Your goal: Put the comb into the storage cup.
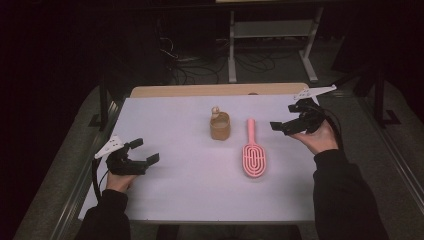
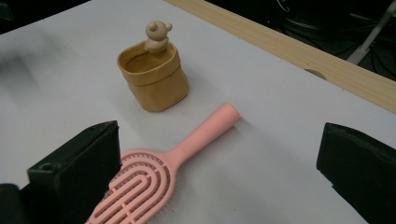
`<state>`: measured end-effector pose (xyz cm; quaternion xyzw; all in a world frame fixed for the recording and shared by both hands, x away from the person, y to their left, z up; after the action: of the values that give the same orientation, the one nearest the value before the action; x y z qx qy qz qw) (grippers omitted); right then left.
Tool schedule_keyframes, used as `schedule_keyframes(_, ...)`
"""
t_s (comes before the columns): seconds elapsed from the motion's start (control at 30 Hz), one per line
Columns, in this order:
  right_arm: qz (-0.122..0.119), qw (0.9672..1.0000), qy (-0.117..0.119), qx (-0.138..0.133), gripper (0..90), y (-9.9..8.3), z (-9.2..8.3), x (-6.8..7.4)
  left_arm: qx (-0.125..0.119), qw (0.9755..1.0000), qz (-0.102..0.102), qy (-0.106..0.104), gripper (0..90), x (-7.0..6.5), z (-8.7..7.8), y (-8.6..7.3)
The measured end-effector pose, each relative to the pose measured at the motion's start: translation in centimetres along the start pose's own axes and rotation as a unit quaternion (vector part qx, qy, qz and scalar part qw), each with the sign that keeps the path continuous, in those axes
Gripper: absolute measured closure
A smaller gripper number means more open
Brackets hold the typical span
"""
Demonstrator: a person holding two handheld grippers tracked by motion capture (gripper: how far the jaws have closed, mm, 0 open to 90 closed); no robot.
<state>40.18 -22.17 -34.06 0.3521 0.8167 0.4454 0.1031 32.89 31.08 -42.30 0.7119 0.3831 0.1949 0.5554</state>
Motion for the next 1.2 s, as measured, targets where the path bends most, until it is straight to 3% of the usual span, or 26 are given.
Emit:
schedule_keyframes(0.57,0.018,0.9998,-0.004,0.002,0.0,-0.5,2.5,-2.0,-0.004,1.0000,-0.003,-0.002,0.0,0.1,0.1,0.0)
schedule_keyframes(0.97,0.015,0.9999,0.004,0.005,1.2,-0.5,4.6,-2.0,-0.005,1.0000,-0.003,-0.004,0.0,0.1,0.1,0.0)
schedule_keyframes(1.2,0.021,0.9997,0.014,-0.002,6.8,-0.8,5.4,-2.1,-0.004,1.0000,-0.004,-0.005,0.0,0.1,0.1,0.0)
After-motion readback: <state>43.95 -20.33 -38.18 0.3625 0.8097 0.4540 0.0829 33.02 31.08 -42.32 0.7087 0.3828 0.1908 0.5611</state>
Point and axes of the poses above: each handheld gripper's, and its own axes: z roughly forward along the jaws, y roughly out of its top, x roughly to its left, the point moved 1 cm from there along z, roughly forward along the jaws, and after that the axes turned 5 degrees about y, right-handed, at the moved point
